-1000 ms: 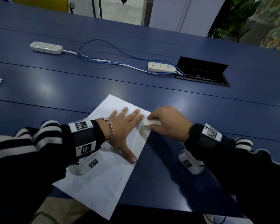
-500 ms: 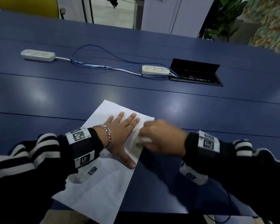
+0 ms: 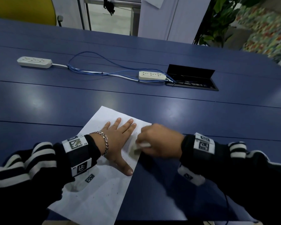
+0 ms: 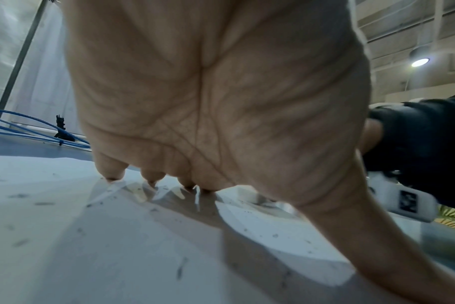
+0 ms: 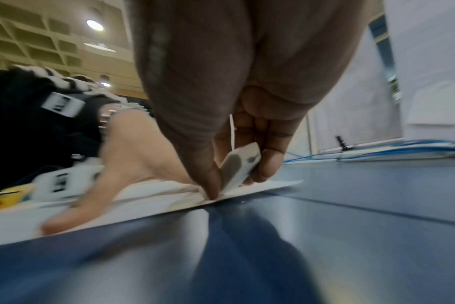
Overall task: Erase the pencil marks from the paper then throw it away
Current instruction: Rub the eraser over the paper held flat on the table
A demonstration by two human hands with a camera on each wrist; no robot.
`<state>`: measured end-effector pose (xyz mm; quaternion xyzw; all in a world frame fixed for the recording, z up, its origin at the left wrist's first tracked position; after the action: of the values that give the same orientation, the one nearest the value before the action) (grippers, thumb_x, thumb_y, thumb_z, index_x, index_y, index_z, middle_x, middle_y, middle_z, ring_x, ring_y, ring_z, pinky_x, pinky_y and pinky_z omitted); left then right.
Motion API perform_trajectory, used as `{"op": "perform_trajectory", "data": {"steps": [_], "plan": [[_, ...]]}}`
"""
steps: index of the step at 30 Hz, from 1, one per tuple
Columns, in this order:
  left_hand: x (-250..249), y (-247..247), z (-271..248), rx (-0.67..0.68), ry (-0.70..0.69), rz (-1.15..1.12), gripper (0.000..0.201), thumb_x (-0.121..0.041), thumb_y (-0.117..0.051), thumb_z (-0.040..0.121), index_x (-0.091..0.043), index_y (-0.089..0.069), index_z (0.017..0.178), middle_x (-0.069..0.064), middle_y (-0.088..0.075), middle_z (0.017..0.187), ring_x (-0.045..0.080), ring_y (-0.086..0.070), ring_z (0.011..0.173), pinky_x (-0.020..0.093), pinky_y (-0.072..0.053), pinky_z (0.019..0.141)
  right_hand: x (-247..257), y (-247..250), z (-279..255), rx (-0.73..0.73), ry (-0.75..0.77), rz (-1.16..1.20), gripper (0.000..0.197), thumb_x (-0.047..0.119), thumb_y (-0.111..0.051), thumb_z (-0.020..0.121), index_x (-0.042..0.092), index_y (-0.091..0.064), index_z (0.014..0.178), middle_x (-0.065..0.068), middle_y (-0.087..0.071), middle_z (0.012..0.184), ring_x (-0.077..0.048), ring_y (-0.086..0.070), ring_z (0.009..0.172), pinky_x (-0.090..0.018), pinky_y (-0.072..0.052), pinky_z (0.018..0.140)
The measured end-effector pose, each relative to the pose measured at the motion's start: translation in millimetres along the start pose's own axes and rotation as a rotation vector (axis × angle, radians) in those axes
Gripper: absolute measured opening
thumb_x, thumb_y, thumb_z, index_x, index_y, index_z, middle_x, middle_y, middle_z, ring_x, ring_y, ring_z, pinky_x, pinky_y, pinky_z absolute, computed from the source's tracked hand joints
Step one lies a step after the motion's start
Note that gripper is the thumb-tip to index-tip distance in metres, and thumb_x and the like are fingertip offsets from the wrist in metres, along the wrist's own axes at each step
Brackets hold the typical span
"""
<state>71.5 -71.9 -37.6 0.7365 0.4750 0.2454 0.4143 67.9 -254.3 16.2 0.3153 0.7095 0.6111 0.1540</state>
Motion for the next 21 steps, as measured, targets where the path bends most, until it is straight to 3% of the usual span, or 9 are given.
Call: {"op": "perform_trajectory", "data": {"steps": [3, 6, 10, 14, 17, 21], "plan": [[2, 0, 0, 0.006, 0.000, -0.015, 0.171, -0.104, -0.063, 0.038, -0.027, 0.035, 0.156, -0.011, 0.038, 0.165, 0.032, 0.031, 0.154, 0.060, 0.006, 0.127, -28, 8, 9, -0.065, -0.134, -0.048, 0.029, 0.045, -0.057, 0.094, 0.018, -0.068, 0.100, -0.001, -0.059, 0.094, -0.026, -0.060, 0.089, -0.037, -0.050, 0.078], [0, 1, 1, -0.001, 0.003, 0.002, 0.172, -0.103, -0.064, 0.040, -0.025, 0.035, 0.156, -0.008, 0.038, 0.166, 0.033, 0.031, 0.154, 0.059, 0.006, 0.127, 0, 0, 0, -0.074, -0.043, -0.069, 0.020, 0.033, -0.056, 0.093, 0.015, -0.064, 0.089, -0.003, -0.058, 0.089, -0.027, -0.059, 0.080, -0.039, -0.053, 0.071], [-1, -1, 0, -0.014, 0.006, 0.012, 0.171, -0.101, -0.066, 0.042, -0.024, 0.035, 0.157, -0.006, 0.037, 0.167, 0.034, 0.029, 0.155, 0.058, 0.006, 0.127, 19, -12, -14, 0.000, 0.047, -0.008, 0.018, 0.026, -0.055, 0.092, 0.014, -0.068, 0.091, -0.003, -0.060, 0.087, -0.025, -0.059, 0.077, -0.037, -0.052, 0.068], [2, -3, -2, -0.027, -0.010, -0.021, 0.170, -0.103, -0.064, 0.039, -0.028, 0.032, 0.157, -0.010, 0.034, 0.167, 0.033, 0.028, 0.155, 0.060, 0.005, 0.127, -42, 1, 4, -0.136, -0.172, 0.005, 0.028, 0.044, -0.061, 0.091, 0.019, -0.072, 0.099, -0.001, -0.069, 0.097, -0.027, -0.064, 0.090, -0.037, -0.051, 0.081], [4, -2, -2, -0.035, -0.018, -0.042, 0.170, -0.103, -0.065, 0.038, -0.029, 0.030, 0.158, -0.010, 0.033, 0.168, 0.033, 0.027, 0.156, 0.061, 0.004, 0.126, -73, 17, -3, -0.239, -0.288, 0.171, 0.035, 0.055, -0.065, 0.089, 0.028, -0.075, 0.108, 0.014, -0.075, 0.100, -0.007, -0.067, 0.091, -0.026, -0.050, 0.082], [2, 2, -3, -0.021, -0.025, -0.036, 0.168, -0.101, -0.067, 0.043, -0.027, 0.029, 0.159, -0.008, 0.033, 0.168, 0.034, 0.026, 0.156, 0.062, 0.003, 0.126, -72, 14, -9, -0.228, -0.287, 0.269, 0.034, 0.060, -0.060, 0.091, 0.034, -0.075, 0.106, 0.028, -0.068, 0.084, 0.011, -0.062, 0.078, -0.010, -0.043, 0.072]]}}
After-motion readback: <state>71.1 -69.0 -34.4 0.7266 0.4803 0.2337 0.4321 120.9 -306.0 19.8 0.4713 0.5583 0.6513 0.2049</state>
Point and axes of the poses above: each hand's wrist, its own z-axis towards the middle knuckle, its own y-axis out of the back of the hand, x = y × z, the point moved 2 cm from there along z, towards the middle knuckle
